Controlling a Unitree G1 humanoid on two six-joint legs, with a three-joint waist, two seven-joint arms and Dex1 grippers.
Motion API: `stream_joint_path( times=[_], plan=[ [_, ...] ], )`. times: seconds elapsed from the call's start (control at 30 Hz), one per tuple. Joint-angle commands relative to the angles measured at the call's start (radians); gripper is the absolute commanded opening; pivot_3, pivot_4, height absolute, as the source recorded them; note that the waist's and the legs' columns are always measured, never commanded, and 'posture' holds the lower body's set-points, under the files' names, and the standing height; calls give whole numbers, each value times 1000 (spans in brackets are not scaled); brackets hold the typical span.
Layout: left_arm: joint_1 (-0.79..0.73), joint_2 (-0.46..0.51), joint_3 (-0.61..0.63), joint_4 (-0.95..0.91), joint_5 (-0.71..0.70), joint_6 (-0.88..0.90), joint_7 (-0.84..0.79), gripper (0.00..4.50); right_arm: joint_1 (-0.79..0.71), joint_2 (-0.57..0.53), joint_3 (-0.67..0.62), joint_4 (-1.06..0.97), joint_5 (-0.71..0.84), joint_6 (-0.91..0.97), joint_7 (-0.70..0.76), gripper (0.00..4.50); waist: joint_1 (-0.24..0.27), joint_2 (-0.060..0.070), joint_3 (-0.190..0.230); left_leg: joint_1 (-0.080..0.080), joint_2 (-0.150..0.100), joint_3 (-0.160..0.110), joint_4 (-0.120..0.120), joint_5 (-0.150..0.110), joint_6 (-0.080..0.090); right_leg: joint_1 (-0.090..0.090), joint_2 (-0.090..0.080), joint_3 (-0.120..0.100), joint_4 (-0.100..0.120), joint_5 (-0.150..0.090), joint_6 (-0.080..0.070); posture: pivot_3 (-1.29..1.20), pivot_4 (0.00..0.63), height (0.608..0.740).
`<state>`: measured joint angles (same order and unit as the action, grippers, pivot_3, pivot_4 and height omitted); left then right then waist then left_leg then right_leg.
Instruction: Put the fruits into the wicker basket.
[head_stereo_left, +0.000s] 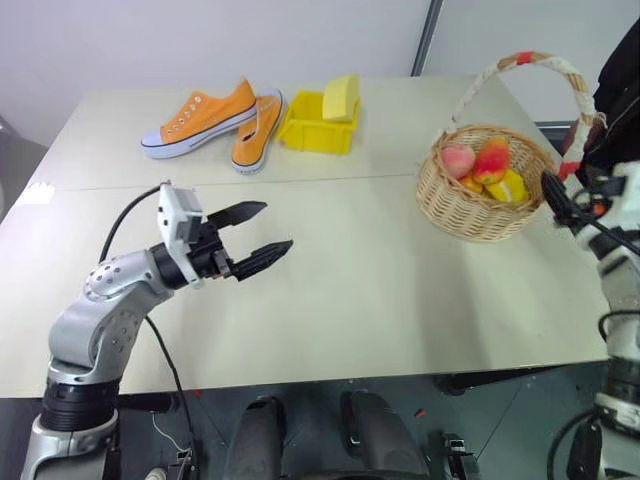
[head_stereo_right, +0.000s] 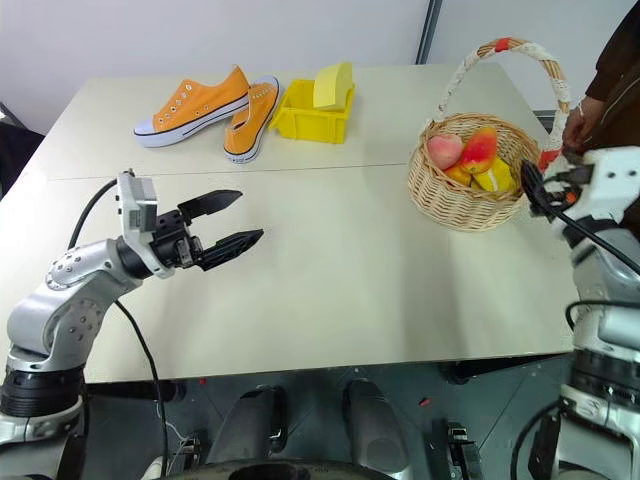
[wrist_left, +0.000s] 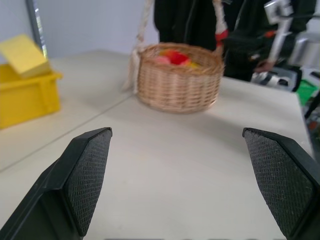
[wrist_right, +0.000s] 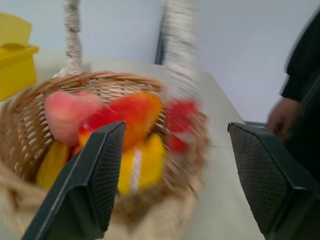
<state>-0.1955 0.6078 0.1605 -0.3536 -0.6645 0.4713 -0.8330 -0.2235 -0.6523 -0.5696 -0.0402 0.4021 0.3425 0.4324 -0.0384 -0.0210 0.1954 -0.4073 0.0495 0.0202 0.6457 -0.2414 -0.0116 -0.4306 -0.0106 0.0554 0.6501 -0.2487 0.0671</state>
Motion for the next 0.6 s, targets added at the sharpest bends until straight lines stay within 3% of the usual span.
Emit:
stream_joint_path(
  times=[0.03, 0.23, 0.4, 0.6],
  plan=[
    [53, 7, 61, 11, 46, -24, 60, 4500, 93, -21, -32, -134, 122, 28, 136, 3482, -6, 0, 0, 0, 0, 0, 0, 0, 0, 0, 0, 0, 0, 0, 0, 0, 150, 740],
    [171, 9, 107, 56, 137, -79, 116, 4500, 203, -39, 163, -281, 115, 7, 318, 3482, -19, 0, 0, 5, 1, 0, 0, 0, 0, 2, 1, 0, 2, -2, -3, 0, 150, 740],
    [277, -10, 160, 61, 176, -131, 162, 4500, 120, 7, 307, -234, 88, -20, 341, 3482, -16, 0, 0, 4, 1, 1, 0, 0, 0, 2, 0, 0, 0, -2, -4, 0, 150, 740],
    [369, -26, 193, 6, 170, -127, 187, 4500, 45, 44, 380, -125, 58, -62, 371, 3482, -2, -1, 0, 1, 1, 1, 0, 0, 0, 1, -1, 0, -2, -1, -6, 0, 150, 740]
  ],
)
